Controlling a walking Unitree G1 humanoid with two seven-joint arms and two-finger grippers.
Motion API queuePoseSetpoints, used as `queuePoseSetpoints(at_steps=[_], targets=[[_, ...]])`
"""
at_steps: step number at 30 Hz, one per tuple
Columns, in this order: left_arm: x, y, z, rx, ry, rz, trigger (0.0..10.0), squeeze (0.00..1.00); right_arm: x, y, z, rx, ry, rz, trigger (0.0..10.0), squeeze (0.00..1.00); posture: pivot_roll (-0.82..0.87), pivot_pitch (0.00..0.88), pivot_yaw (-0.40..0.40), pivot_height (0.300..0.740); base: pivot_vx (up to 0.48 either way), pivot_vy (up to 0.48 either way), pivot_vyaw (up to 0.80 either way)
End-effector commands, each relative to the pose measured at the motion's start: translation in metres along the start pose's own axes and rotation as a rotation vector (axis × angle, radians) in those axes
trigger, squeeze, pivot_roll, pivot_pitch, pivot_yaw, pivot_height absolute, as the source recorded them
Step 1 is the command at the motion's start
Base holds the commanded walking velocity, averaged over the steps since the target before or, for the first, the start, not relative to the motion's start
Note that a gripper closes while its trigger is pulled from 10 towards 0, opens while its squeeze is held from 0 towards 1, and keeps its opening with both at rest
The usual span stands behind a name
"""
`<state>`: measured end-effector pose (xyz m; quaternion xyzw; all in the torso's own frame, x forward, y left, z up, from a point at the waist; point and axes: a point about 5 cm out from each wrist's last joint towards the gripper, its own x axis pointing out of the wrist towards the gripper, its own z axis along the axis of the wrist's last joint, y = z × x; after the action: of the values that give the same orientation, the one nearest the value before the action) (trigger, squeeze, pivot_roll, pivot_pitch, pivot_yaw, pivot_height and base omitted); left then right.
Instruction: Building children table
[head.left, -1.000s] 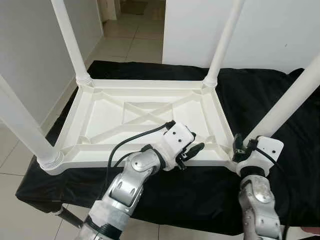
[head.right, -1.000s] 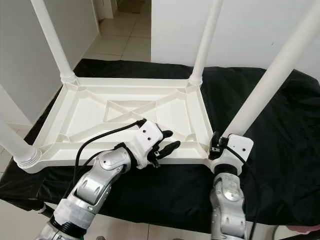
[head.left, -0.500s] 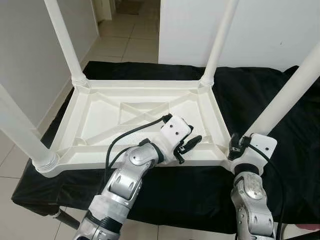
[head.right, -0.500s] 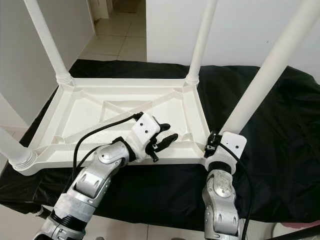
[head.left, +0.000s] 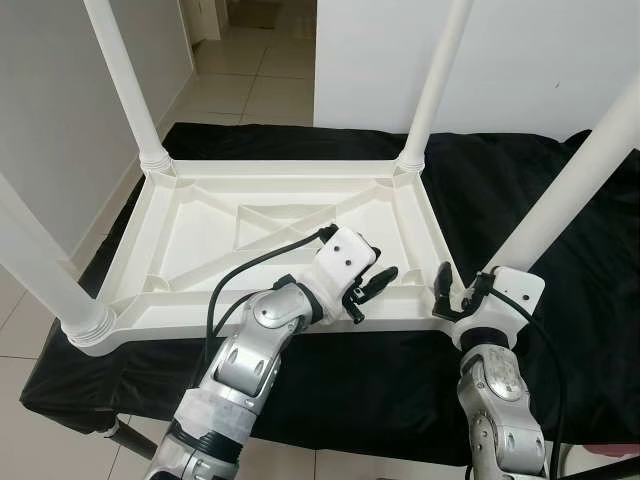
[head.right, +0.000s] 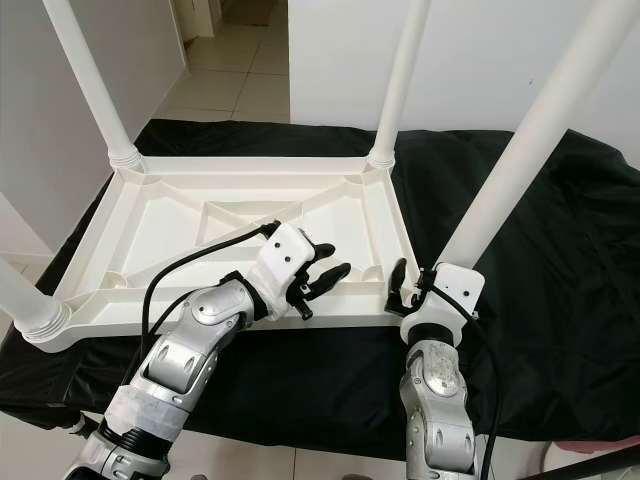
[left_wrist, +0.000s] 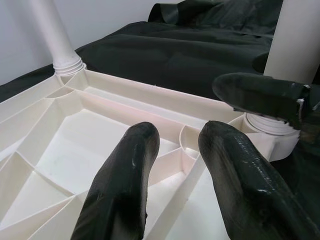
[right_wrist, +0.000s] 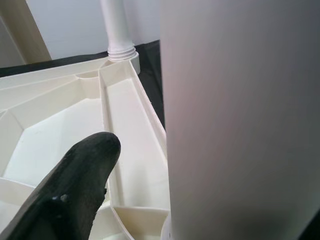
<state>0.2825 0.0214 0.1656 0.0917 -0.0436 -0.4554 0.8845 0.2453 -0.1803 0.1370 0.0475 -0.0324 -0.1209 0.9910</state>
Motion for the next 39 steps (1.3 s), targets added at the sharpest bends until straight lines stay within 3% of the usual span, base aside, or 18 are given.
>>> queuePoseSetpoints(at_steps=[1, 2, 3, 10, 19, 20, 22, 25, 28, 32, 35, 36, 39], targets=[[-0.003, 0.008, 0.002, 0.009, -0.001, 0.105, 10.0, 0.0, 0.0, -0.005, 0.004, 0.01, -0.021, 0.043, 10.0, 1.0, -0.17, 0.0, 0.009, 0.74, 0.0, 0.0, 0.0], [-0.004, 0.011, 0.002, 0.005, -0.001, 0.11, 10.0, 0.0, 0.001, -0.008, 0.004, 0.02, -0.023, 0.082, 10.0, 0.75, -0.17, 0.005, 0.021, 0.74, 0.0, 0.0, 0.0], [-0.005, 0.011, 0.002, 0.0, -0.003, 0.108, 10.0, 0.0, 0.0, -0.011, 0.004, 0.008, -0.033, 0.117, 10.0, 0.0, -0.17, 0.007, 0.024, 0.74, 0.0, 0.0, 0.0], [-0.006, 0.011, 0.003, 0.055, -0.022, 0.084, 10.0, 0.0, 0.002, -0.024, 0.005, -0.038, -0.037, 0.177, 10.0, 0.0, -0.13, 0.0, -0.005, 0.74, 0.0, 0.0, 0.0], [-0.008, 0.022, -0.004, -0.028, -0.02, 0.22, 10.0, 0.0, 0.0, -0.012, -0.003, 0.003, -0.062, 0.106, 10.0, 0.0, -0.1, 0.0, 0.0, 0.74, 0.0, 0.0, 0.0], [-0.011, 0.023, -0.008, -0.113, -0.025, 0.265, 10.0, 0.0, -0.001, -0.011, -0.005, 0.03, -0.063, 0.059, 10.0, 0.0, -0.1, 0.0, 0.002, 0.74, 0.0, 0.0, 0.0], [-0.011, 0.023, -0.008, -0.113, -0.025, 0.265, 10.0, 0.0, -0.001, -0.011, -0.005, 0.03, -0.063, 0.059, 10.0, 0.0, -0.1, 0.0, 0.002, 0.74, 0.0, 0.0, 0.0], [-0.012, 0.024, -0.012, -0.183, -0.023, 0.309, 10.0, 0.0, -0.001, -0.012, -0.006, 0.048, -0.07, 0.016, 10.0, 0.0, -0.1, 0.0, 0.015, 0.74, 0.0, 0.0, 0.0], [-0.013, 0.028, -0.011, -0.174, -0.059, 0.399, 10.0, 0.0, -0.001, -0.013, -0.006, 0.03, -0.091, -0.042, 10.0, 0.0, -0.1, 0.0, 0.019, 0.74, 0.0, 0.0, 0.0], [-0.012, 0.031, -0.011, -0.175, -0.077, 0.491, 10.0, 0.0, -0.004, -0.011, -0.009, 0.087, -0.083, -0.088, 10.0, 0.0, -0.1, 0.0, 0.014, 0.74, 0.0, 0.0, 0.0], [-0.012, 0.031, -0.013, -0.153, -0.075, 0.505, 10.0, 0.0, -0.005, -0.009, -0.01, 0.067, -0.083, -0.114, 10.0, 0.0, -0.1, 0.0, 0.012, 0.74, 0.0, 0.0, 0.0], [-0.012, 0.031, -0.014, -0.112, -0.06, 0.519, 10.0, 0.0, -0.005, -0.009, -0.012, 0.037, -0.078, -0.129, 10.0, 0.0, -0.1, 0.0, 0.014, 0.74, 0.0, 0.0, 0.0], [-0.014, 0.034, -0.022, -0.167, -0.047, 0.559, 10.0, 0.0, -0.004, -0.004, -0.017, -0.007, -0.056, -0.136, 10.0, 0.0, -0.11, 0.003, 0.037, 0.74, 0.0, 0.0, 0.0]])
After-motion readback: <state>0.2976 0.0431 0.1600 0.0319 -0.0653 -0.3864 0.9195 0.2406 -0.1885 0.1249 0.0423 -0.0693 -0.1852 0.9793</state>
